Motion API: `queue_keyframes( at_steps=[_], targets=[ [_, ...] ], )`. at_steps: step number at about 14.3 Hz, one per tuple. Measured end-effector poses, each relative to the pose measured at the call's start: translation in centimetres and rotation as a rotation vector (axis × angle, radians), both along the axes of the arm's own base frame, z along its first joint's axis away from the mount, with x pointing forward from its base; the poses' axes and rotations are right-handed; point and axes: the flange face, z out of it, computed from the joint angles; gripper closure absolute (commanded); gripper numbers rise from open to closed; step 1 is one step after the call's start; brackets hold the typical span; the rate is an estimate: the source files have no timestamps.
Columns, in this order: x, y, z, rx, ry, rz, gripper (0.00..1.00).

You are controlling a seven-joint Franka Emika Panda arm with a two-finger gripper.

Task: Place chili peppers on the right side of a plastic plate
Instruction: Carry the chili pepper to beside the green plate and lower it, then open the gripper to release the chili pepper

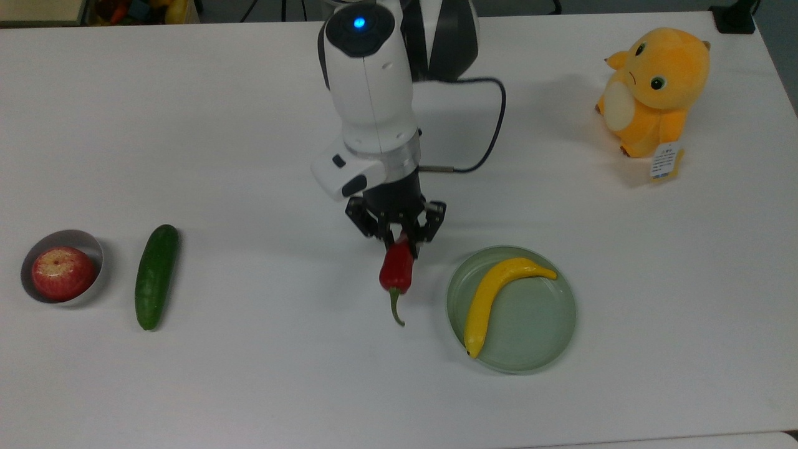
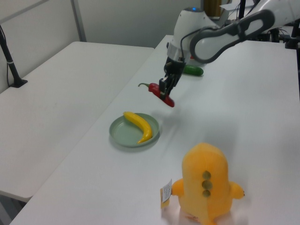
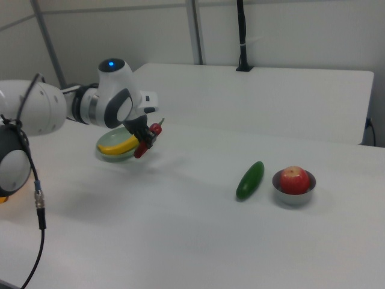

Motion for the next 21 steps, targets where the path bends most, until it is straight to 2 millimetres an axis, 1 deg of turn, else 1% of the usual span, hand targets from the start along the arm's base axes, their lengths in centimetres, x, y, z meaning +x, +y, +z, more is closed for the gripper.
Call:
queue_keyframes(
  at_steps=[1,2,3,4,6,7,8,9,10,11,13,14,16,18,19,20,21],
  targets=[
    [1.0,0.1,-1.6,0.012,-0.042,-0.008,1.0],
    [1.4,0.2,-2.6,0.018,-0.059,-0.011,1.0],
    [1.7,0.4,-4.2,0.022,-0.069,-0.013,1.0],
    [1.8,0.8,-5.2,0.026,-0.079,-0.011,1.0],
    [2.0,1.4,-5.3,0.014,-0.095,0.006,0.6],
    [2.0,1.5,-5.3,0.005,-0.098,0.015,0.38],
    [2.0,1.7,-5.4,-0.007,-0.099,0.025,0.22],
    [1.9,1.8,-6.0,-0.017,-0.093,0.034,0.07],
    [1.9,1.9,-6.7,-0.02,-0.085,0.037,0.0],
    [1.9,1.9,-6.9,-0.021,-0.082,0.037,0.0],
    [1.9,1.9,-6.6,-0.02,-0.087,0.038,0.0],
    [2.0,1.9,-6.3,-0.02,-0.092,0.037,0.0],
    [2.1,1.9,-4.8,-0.018,-0.112,0.036,0.0],
    [2.1,1.7,-2.7,-0.017,-0.14,0.034,0.0],
    [1.9,1.6,-0.9,-0.019,-0.156,0.033,0.0],
    [1.7,1.3,0.5,-0.023,-0.152,0.031,0.0],
    [1.2,0.2,2.9,-0.036,-0.124,0.024,0.0]
  ],
)
